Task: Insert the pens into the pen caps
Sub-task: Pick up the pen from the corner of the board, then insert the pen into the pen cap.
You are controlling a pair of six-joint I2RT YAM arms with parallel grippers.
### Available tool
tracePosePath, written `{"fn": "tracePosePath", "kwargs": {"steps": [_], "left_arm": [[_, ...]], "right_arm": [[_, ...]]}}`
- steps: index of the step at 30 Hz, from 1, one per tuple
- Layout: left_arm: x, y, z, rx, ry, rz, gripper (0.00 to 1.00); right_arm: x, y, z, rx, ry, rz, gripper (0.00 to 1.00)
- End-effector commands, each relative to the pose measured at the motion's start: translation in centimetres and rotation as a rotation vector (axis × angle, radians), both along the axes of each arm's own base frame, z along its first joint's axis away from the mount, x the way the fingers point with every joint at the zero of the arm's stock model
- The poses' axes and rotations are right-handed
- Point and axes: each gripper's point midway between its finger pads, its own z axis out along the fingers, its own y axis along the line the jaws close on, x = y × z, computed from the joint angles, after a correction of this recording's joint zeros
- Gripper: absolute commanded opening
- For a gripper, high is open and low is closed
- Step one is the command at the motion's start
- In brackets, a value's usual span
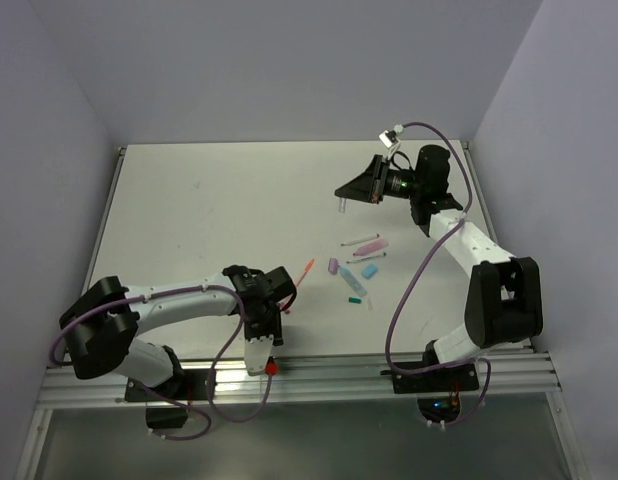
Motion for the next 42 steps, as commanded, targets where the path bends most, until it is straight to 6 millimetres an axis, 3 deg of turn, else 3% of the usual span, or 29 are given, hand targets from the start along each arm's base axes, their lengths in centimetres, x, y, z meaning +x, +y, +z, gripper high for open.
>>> {"fn": "tracePosePath", "kwargs": {"steps": [1, 9, 12, 15, 19, 23, 24, 26, 27, 28, 29, 30, 31, 32, 33, 34, 36, 37, 38, 39, 40, 41, 42], "left_arm": [[-0.2, 0.4, 1.0, 0.006, -0.012, -0.033, 0.42], [0.2, -0.1, -1.0, 0.042, 0.007, -0.021, 0.42], [0.1, 0.2, -1.9, 0.066, 0.017, -0.021, 0.37], [-0.3, 0.5, -2.6, 0.077, 0.037, -0.008, 0.28], [-1.2, 1.3, -3.1, 0.085, 0.073, 0.029, 0.05], [-2.3, 0.9, -1.9, 0.060, 0.145, 0.131, 0.00], [-2.4, -0.7, -0.4, 0.016, 0.185, 0.165, 0.00], [-3.3, -1.3, 1.9, 0.033, 0.302, 0.341, 0.00], [-3.6, -4.6, 5.7, -0.071, 0.421, 0.378, 0.00], [-3.4, -4.0, 7.5, -0.035, 0.537, 0.562, 0.00], [-3.3, -4.9, 8.8, -0.032, 0.647, 0.657, 0.00], [-0.9, -6.5, 12.8, -0.136, 0.777, 0.754, 0.00], [-0.5, -6.4, 14.3, -0.095, 0.894, 0.914, 0.00], [0.7, -6.8, 14.8, -0.069, 0.978, 1.034, 0.00], [3.0, -6.9, 16.4, -0.105, 1.042, 1.162, 0.00], [2.7, -7.3, 18.1, -0.051, 1.214, 1.274, 0.00], [4.2, -7.2, 19.7, -0.052, 1.394, 1.367, 0.00], [3.9, -7.2, 21.5, -0.011, 1.550, 1.379, 0.00], [4.0, -7.1, 22.8, -0.041, 1.600, 1.368, 0.01], [5.2, -7.2, 22.3, -0.122, 1.604, 1.347, 0.00], [5.4, -7.4, 23.0, -0.066, 1.677, 1.458, 0.00], [5.4, -7.2, 24.2, -0.160, 1.651, 1.481, 0.00], [6.4, -7.5, 23.7, -0.292, 1.634, 1.447, 0.00]], "right_arm": [[-0.4, -0.2, 1.7, 0.006, -0.071, 0.018, 0.00], [-0.5, -0.2, 1.3, 0.002, -0.071, 0.025, 0.00], [-0.6, -0.2, 1.0, 0.000, -0.068, 0.028, 0.00], [-0.4, -0.2, 1.0, -0.002, -0.072, 0.022, 0.00], [-0.1, -0.2, -0.1, -0.011, -0.052, 0.009, 0.00], [0.3, -0.4, -1.4, -0.031, -0.046, -0.025, 0.00], [0.3, -0.5, -1.5, -0.036, -0.054, -0.028, 0.00], [0.3, -0.5, -1.2, -0.043, -0.076, -0.036, 0.00], [0.3, -0.6, -0.8, -0.050, -0.105, -0.035, 0.00], [0.2, -0.6, -0.7, -0.057, -0.108, -0.035, 0.00], [0.1, -0.7, -0.3, -0.060, -0.126, -0.033, 0.00], [0.2, -0.8, 0.1, -0.063, -0.142, -0.034, 0.00], [0.2, -0.9, 0.2, -0.060, -0.136, -0.036, 0.00], [0.1, -0.9, 0.5, -0.054, -0.130, -0.038, 0.00], [0.0, -0.8, 1.0, -0.039, -0.110, -0.039, 0.00], [-0.2, -0.6, 1.3, -0.031, -0.103, -0.035, 0.00], [-0.8, 0.2, 2.1, -0.003, -0.108, -0.030, 0.00], [-1.0, 0.5, 2.5, 0.009, -0.119, -0.022, 0.00], [-1.3, 1.0, 2.6, 0.026, -0.084, -0.007, 0.00], [-1.6, 1.8, 2.8, 0.036, -0.071, 0.014, 0.00], [-1.6, 2.0, 3.0, 0.046, -0.062, 0.014, 0.00], [-1.5, 2.1, 3.6, 0.066, -0.049, 0.003, 0.00], [-1.0, 2.1, 3.8, 0.076, -0.040, -0.028, 0.00]]}}
